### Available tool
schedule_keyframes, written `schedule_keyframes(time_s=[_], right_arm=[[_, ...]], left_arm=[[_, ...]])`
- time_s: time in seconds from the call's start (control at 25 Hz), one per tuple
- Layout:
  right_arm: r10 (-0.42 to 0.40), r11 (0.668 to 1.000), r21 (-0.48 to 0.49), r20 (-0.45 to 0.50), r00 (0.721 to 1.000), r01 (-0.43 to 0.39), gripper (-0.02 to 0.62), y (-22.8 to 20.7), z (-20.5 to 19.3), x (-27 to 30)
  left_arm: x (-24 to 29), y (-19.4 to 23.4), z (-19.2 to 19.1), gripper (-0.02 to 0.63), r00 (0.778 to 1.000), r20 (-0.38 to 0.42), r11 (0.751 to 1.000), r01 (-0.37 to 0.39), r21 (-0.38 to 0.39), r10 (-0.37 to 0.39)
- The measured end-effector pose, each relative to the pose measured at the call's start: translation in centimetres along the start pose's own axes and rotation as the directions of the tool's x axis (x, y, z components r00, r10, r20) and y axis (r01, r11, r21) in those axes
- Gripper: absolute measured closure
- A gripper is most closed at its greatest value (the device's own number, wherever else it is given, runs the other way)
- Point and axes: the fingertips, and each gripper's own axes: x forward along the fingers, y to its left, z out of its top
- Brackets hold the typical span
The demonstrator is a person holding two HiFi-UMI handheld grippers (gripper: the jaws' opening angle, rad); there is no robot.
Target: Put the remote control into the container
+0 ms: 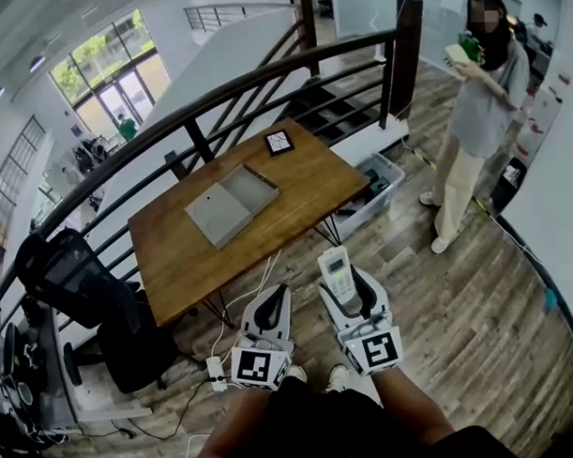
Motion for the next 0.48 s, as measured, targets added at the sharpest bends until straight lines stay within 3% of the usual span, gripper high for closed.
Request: schedule_keyframes(time_s=[0.48], right_arm=[[0.032, 0.999, -0.023, -0.016, 0.999, -0.032, 0.33, -1.1, -1.2, 8.2]], left_arm=[[4.1, 6.8, -0.9, 0.598, 0.998, 0.005, 0.998, -0.061, 0.014, 0.061]])
